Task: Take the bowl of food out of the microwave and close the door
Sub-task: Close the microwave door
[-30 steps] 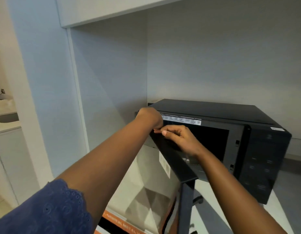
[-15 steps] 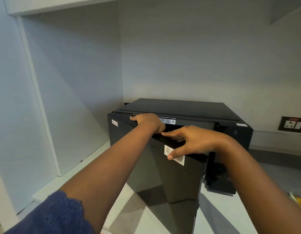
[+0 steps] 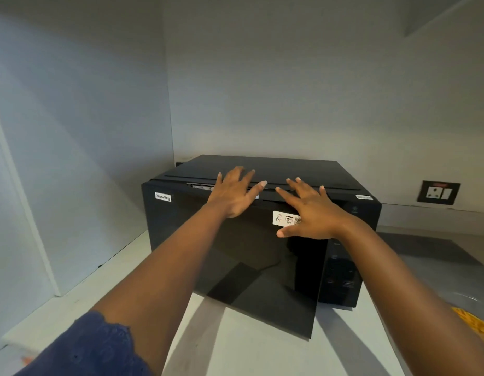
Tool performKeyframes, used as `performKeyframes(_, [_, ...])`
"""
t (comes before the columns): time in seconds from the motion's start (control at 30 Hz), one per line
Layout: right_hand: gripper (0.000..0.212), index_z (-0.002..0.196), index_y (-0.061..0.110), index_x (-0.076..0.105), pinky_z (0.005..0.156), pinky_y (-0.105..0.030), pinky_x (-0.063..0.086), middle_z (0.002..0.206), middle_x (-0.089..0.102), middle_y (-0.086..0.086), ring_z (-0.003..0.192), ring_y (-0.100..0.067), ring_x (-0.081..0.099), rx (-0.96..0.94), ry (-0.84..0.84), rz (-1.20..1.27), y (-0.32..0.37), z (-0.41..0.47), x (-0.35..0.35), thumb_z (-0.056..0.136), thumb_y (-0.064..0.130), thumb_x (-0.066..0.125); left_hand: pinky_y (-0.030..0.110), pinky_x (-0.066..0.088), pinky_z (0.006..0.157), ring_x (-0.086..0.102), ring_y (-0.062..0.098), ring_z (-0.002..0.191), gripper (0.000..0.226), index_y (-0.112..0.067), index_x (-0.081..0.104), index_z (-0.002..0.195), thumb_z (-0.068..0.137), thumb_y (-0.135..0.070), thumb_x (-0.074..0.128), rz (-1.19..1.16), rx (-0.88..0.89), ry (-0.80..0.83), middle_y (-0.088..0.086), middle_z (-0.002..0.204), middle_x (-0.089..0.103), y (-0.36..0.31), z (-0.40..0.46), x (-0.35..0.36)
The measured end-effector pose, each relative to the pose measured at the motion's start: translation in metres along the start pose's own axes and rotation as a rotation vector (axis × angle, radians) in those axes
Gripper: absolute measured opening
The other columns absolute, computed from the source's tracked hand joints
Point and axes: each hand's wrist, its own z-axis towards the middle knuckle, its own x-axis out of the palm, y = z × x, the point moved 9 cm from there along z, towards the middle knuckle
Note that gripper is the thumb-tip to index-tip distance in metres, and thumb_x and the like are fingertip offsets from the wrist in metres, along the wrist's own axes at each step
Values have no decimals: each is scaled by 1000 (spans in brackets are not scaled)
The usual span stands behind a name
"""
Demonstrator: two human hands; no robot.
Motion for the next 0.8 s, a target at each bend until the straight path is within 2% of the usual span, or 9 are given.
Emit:
performKeyframes(0.1, [105,145,22,0,111,-56,-14,157,-10,-6,143,-22,-17,61,-15,-60,-14,9,1,70,64,60,50,-8,118,-6,16,147,75,-23,7,149,87,-65,20,65,100,115,1,160,-1,-7,5,15])
performKeyframes(0.2, [103,145,17,5,111,-54,-15,158,4,-8,144,-23,-3,76,-11,-84,-23,16,0,71,65,58,48,-8,118,-7,14,147,84,-22,8,149,83,-70,27,112,140,174,0,160,-1,-8,10,23])
performKeyframes(0.3, [99,144,15,12,114,-50,-11,154,19,-9,142,-26,13,44,-28,-62,-25,20,-2,71,63,59,46,-1,119,7,16,147,92,-22,15,148,76,-74,38,130,155,195,-1,159,13,-8,16,26])
performKeyframes(0.4, [95,141,17,22,116,-45,1,148,31,-8,139,-29,19,37,-99,28,-28,19,-6,68,57,67,45,20,116,29,21,141,96,-25,28,144,66,-76,52,79,135,116,0,154,31,-7,20,24])
performKeyframes(0.5, [90,138,20,31,115,-46,16,144,39,-6,140,-32,18,52,-160,61,-31,20,-11,65,52,73,40,41,98,45,21,127,92,-25,41,135,61,-78,55,43,114,1,-1,140,49,-7,21,20])
performKeyframes(0.6, [86,135,22,38,114,-47,21,142,44,-4,140,-33,18,61,-176,53,-35,24,-14,63,51,75,36,45,89,50,18,119,88,-24,47,129,59,-77,57,30,110,-47,-2,131,55,-7,24,20])
performKeyframes(0.8, [84,133,23,42,111,-48,26,141,46,-3,141,-32,19,79,-202,93,-38,26,-13,61,48,77,35,45,88,53,19,116,82,-22,50,125,62,-74,59,43,125,-83,-1,127,58,-8,25,17])
